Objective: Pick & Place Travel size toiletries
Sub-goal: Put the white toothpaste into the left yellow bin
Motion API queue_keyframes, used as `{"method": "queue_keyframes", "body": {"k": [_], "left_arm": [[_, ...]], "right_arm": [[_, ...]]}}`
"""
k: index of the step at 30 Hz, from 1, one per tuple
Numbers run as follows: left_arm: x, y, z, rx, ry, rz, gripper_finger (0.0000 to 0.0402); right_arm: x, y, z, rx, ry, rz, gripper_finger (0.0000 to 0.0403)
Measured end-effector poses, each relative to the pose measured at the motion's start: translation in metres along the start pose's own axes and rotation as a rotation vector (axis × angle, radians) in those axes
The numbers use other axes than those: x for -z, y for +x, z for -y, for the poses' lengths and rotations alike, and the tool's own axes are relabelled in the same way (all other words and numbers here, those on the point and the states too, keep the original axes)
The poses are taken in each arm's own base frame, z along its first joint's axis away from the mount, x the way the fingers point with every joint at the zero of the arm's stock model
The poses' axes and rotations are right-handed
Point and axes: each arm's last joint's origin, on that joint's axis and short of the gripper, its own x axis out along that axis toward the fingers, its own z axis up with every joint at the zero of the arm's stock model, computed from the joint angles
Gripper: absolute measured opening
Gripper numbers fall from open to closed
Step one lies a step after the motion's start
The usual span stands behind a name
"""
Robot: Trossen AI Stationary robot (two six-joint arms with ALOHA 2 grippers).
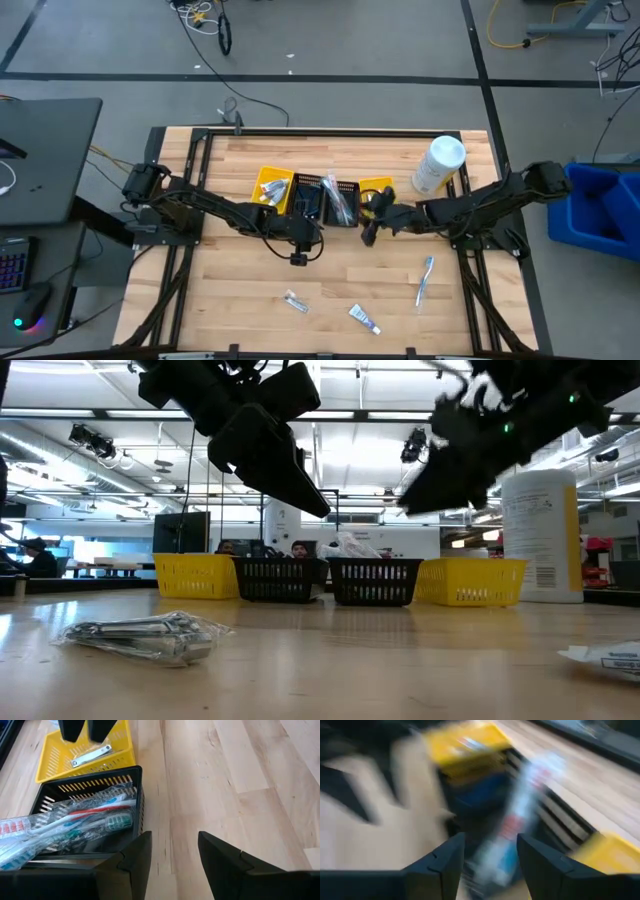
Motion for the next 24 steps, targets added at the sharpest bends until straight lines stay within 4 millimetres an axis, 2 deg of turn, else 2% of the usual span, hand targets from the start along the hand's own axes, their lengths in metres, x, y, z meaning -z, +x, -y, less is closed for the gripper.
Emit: {"method": "queue_keyframes", "body": {"k": [5,14,19,24], "left_arm": [[0.0,0.0,0.0,0.002,0.0,0.0,0.0168],[0.0,0.0,0.0,0.002,-0.001,0.001,0.0167],[0.0,0.0,0.0,0.002,-0.01,0.001,0.0167],[0.0,0.0,0.0,0.002,-0.02,0.001,0.0167]], "right_arm": [[-0.016,-0.011,-0.029,-0.201,-0.002,0.074,0.0191],[-0.043,-0.038,-0.102,-0.389,-0.036,-0.114,0.017],[-0.032,-0.036,-0.139,-0.435,-0.018,-0.353,0.0181],[0.006,-0.027,-0.161,-0.412,0.172,-0.66,0.0202]]}}
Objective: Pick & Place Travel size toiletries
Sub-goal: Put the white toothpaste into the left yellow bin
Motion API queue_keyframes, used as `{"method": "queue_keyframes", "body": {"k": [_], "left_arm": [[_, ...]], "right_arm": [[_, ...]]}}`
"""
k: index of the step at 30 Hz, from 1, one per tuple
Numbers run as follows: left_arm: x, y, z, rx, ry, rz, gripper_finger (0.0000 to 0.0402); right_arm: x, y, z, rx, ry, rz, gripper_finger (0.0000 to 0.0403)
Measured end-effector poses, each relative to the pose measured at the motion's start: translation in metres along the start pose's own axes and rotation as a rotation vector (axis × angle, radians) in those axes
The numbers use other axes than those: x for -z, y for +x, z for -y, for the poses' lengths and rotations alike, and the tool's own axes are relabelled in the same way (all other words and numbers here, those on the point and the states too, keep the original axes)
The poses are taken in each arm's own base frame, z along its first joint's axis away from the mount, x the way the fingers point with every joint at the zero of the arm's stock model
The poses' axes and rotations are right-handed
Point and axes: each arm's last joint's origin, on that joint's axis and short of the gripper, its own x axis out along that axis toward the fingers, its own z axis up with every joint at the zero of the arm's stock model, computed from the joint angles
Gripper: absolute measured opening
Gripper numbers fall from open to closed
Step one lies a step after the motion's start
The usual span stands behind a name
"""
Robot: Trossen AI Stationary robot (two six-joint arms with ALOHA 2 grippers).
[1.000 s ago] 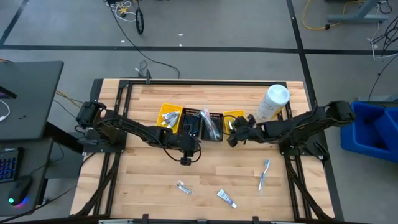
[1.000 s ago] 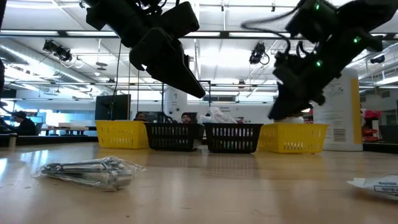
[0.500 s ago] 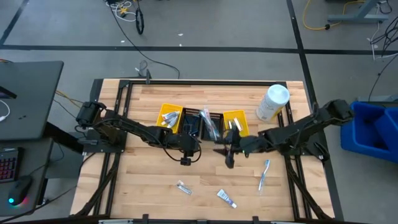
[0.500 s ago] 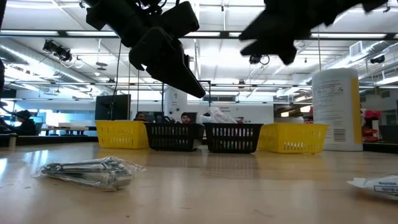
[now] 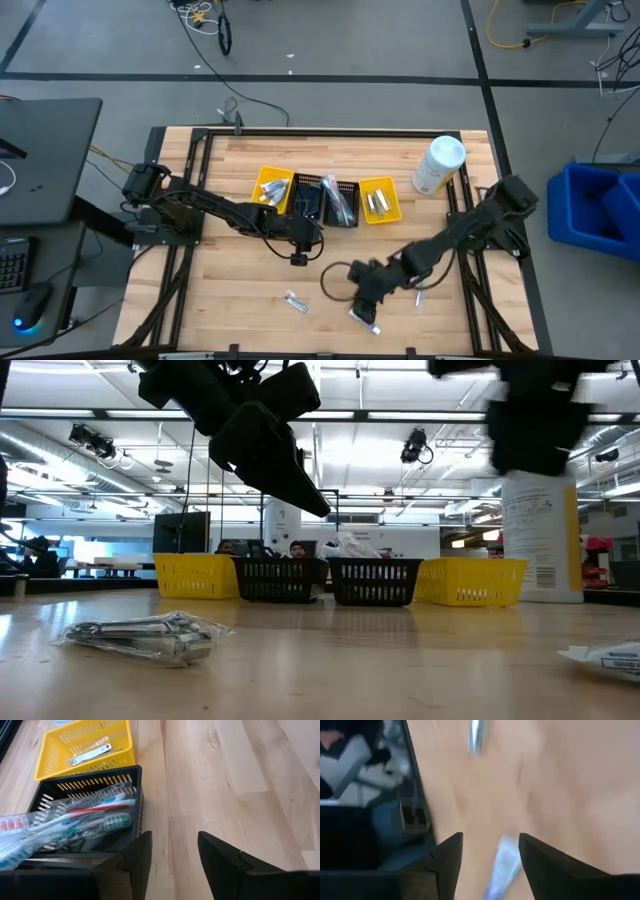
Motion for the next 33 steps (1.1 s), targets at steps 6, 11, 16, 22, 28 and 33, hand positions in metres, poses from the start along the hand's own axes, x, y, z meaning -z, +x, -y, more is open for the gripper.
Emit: {"method": "queue_keyframes", "body": {"k": [6,11,16,22,28,33], "left_arm": [[0.0,0.0,0.0,0.0,0.001,0.0,0.0167],[0.0,0.0,0.0,0.001,0.008,-0.001,0.0167],[0.0,0.0,0.0,0.001,0.052,0.0,0.0167],[0.0,0.0,0.0,0.0,0.096,0.0,0.0167],[0.0,0.0,0.0,0.0,0.097,0.0,0.0167],[-0.001,0.0,0.0,0.004,0.088,0.01,0.0167]], "right_arm": [[0.045,0.029,-0.008,0.028,0.227,-0.259,0.0215],[0.067,0.041,-0.013,0.075,0.186,-0.211,0.021],[0.078,0.053,-0.011,0.13,0.119,-0.168,0.0204],[0.085,0.067,-0.005,0.178,0.024,-0.16,0.019],[0.085,0.067,-0.003,0.19,-0.093,-0.163,0.0141],[0.081,0.069,-0.001,0.187,-0.079,-0.165,0.009]]}}
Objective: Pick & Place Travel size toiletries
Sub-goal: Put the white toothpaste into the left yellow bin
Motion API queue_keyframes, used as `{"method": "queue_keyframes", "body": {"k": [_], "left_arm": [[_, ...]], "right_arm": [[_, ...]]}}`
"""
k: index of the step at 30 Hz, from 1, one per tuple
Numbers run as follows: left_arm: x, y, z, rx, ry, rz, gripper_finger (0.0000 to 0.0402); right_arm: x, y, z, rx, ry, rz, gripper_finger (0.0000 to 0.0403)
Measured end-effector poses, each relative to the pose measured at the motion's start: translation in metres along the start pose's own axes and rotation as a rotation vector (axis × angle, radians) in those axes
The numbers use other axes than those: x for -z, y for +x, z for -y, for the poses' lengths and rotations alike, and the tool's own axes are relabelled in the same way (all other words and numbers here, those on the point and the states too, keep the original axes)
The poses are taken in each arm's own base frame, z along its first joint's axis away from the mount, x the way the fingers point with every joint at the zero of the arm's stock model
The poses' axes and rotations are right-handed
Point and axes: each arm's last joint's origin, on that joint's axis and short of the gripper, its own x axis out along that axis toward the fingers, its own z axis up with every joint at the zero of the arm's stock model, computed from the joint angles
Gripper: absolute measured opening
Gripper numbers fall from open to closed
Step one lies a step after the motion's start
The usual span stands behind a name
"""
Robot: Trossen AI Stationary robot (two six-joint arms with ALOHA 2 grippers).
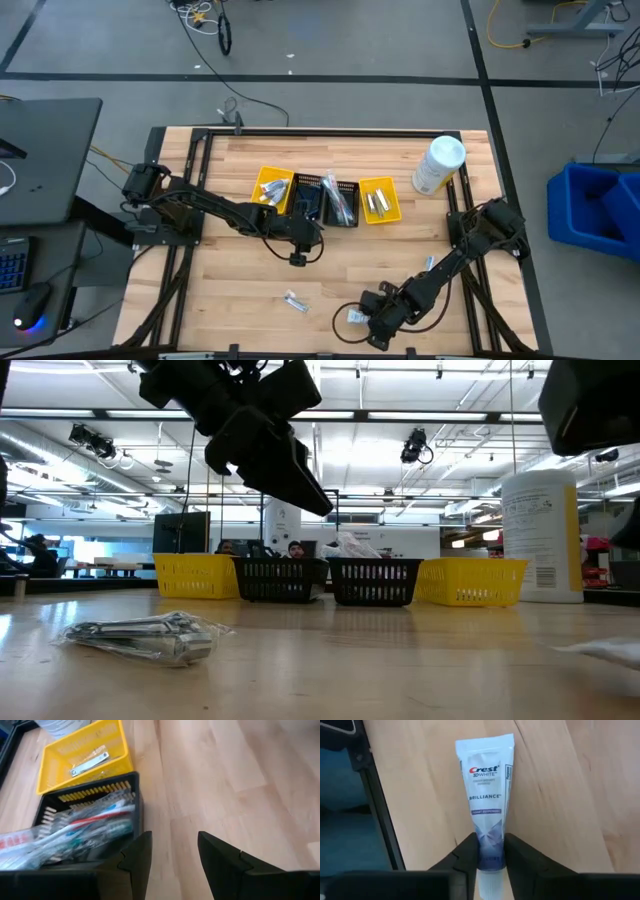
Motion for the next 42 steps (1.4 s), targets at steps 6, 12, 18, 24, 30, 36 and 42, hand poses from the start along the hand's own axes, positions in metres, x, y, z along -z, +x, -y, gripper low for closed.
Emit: {"method": "queue_keyframes", "body": {"k": [6,12,18,24,30,36,42], "left_arm": [[-0.002,0.0,0.003,0.102,-0.041,0.034,0.0167],[-0.002,0.0,0.002,0.113,-0.097,0.032,0.0167],[-0.006,0.001,-0.004,0.104,-0.347,0.062,0.0167],[-0.009,0.004,-0.021,0.084,-0.687,0.108,0.0167],[-0.007,0.006,-0.03,0.08,-0.792,0.108,0.0167],[-0.006,0.007,-0.034,0.088,-0.837,0.105,0.0167],[-0.005,0.007,-0.036,0.079,-0.835,0.105,0.0167]], "right_arm": [[-0.012,-0.002,0.004,-0.005,-0.054,0.027,0.0084],[-0.035,-0.026,0.022,0.124,-0.181,0.144,0.0097],[-0.052,-0.047,0.054,0.482,-0.222,0.274,0.0088],[-0.067,-0.053,0.073,0.675,-0.216,0.374,0.0091],[-0.079,-0.056,0.08,0.745,-0.184,0.474,0.0098],[-0.091,-0.056,0.079,0.747,-0.223,0.53,0.0089],[-0.1,-0.056,0.075,0.717,-0.267,0.575,0.0094]]}}
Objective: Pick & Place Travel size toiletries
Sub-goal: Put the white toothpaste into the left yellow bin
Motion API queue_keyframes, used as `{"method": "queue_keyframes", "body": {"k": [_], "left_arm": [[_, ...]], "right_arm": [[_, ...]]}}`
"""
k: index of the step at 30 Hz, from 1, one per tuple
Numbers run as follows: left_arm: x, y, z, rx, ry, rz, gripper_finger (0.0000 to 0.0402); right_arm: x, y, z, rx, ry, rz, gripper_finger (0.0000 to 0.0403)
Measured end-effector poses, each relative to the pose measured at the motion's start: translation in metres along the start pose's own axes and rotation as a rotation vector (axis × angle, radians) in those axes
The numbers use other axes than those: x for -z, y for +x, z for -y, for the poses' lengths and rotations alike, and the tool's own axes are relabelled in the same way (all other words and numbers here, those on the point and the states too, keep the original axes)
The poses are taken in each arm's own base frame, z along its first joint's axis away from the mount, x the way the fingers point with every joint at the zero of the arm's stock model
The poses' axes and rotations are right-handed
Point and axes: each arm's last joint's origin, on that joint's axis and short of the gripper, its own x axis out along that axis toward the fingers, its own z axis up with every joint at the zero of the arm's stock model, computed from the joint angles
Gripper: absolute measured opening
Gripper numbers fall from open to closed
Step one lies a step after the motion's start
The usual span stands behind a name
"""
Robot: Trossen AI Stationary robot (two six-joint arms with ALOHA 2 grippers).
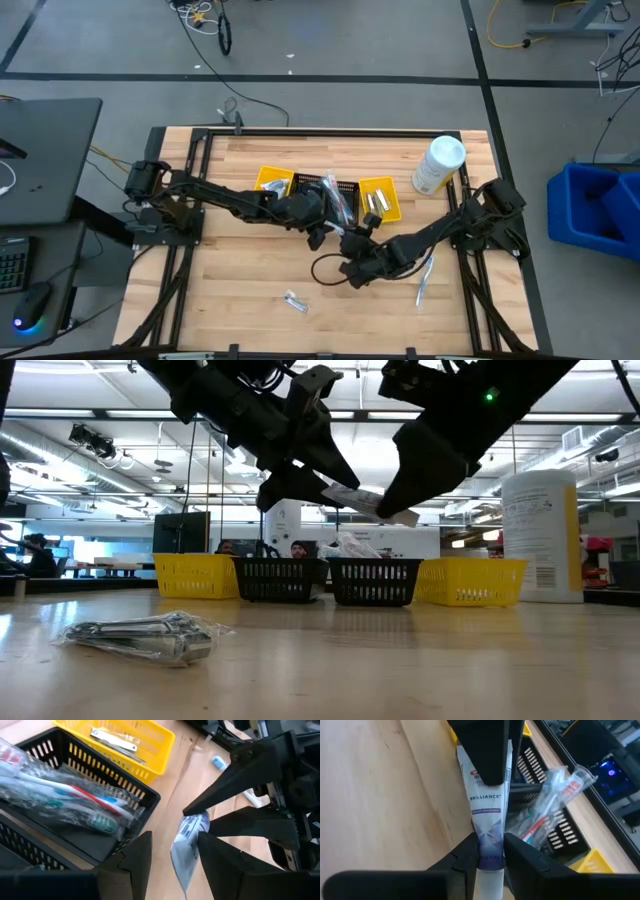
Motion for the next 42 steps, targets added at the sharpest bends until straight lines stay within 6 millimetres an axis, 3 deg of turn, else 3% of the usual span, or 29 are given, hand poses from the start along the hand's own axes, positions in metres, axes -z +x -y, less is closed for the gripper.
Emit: {"method": "queue_keyframes", "body": {"k": [8,23,30,37,42], "left_arm": [[0.0,0.0,0.0,0.0,0.003,-0.001,0.0158],[-0.0001,0.0,0.0001,0.001,0.057,0.001,0.0062],[0.0008,-0.0002,0.0015,0.01,0.162,-0.004,0.0061],[0.0011,-0.0002,0.0018,0.008,0.16,-0.004,0.0057],[0.0004,0.0001,-0.001,-0.006,0.127,-0.008,0.0049]], "right_arm": [[-0.0027,0.0038,0.0029,0.007,0.008,0.002,0.0093],[-0.0019,0.0038,0.0031,0.006,0.0,-0.006,0.0105],[-0.0019,0.0038,0.0031,0.004,0.001,-0.006,0.011],[-0.0019,0.0038,0.0029,0.0,0.001,-0.008,0.0107],[-0.0027,0.0057,0.0042,-0.028,0.009,-0.027,0.014]]}}
